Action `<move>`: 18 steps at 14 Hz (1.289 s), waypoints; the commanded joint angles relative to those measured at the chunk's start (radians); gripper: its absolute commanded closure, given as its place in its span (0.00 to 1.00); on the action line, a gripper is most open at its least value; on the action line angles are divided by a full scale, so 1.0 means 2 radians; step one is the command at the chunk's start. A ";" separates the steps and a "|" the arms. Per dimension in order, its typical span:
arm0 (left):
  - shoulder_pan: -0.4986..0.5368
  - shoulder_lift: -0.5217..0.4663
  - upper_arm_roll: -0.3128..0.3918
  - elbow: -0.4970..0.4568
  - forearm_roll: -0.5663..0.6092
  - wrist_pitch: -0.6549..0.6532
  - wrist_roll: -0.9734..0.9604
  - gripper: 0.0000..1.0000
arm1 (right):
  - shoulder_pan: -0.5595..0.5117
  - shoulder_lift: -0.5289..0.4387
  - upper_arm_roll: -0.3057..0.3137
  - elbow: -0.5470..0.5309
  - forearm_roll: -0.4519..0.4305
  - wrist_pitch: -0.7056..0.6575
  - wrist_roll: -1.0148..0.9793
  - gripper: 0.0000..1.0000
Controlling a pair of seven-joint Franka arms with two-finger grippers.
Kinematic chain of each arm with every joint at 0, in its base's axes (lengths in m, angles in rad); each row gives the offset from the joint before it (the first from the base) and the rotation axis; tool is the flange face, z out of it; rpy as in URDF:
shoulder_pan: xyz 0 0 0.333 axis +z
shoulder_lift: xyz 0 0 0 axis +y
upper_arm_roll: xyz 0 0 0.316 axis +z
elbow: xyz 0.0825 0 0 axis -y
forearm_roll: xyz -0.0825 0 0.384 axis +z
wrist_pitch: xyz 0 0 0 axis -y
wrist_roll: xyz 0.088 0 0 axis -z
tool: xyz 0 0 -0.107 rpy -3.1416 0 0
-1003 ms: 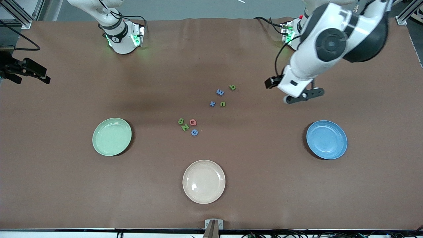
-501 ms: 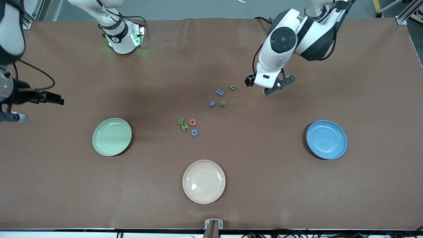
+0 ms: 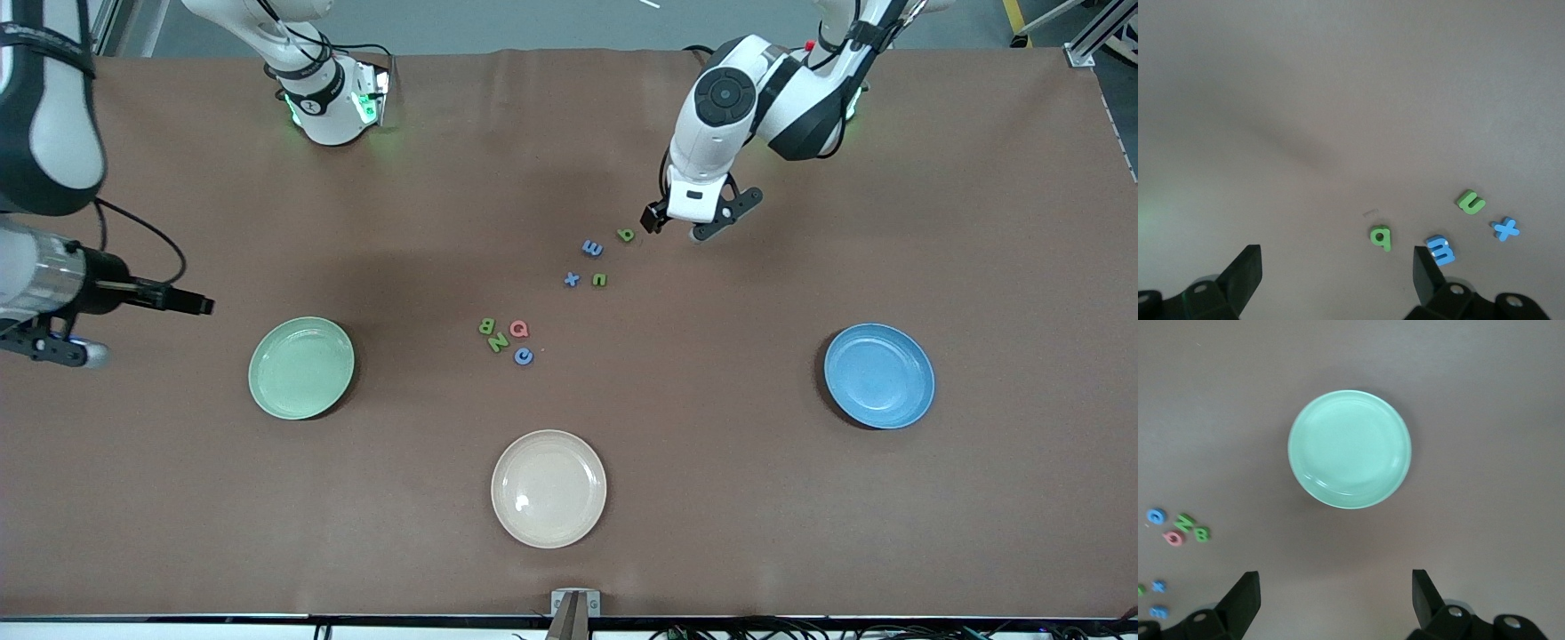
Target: Sort upper and lower case letters into plates
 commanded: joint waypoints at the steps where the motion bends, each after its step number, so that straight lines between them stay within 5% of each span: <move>1: -0.008 0.029 -0.010 -0.014 0.001 0.043 -0.027 0.01 | 0.039 0.016 0.000 -0.011 0.009 0.039 0.079 0.00; 6: -0.040 0.074 -0.009 -0.020 0.012 0.093 -0.069 0.03 | 0.126 0.061 0.000 -0.012 0.008 0.115 0.202 0.00; 10: -0.046 0.117 -0.008 -0.017 0.128 0.105 -0.156 0.03 | 0.191 0.111 0.000 -0.011 0.008 0.185 0.282 0.00; 18: -0.046 0.199 -0.004 0.037 0.204 0.124 -0.274 0.08 | 0.281 0.207 -0.001 0.000 0.002 0.309 0.362 0.00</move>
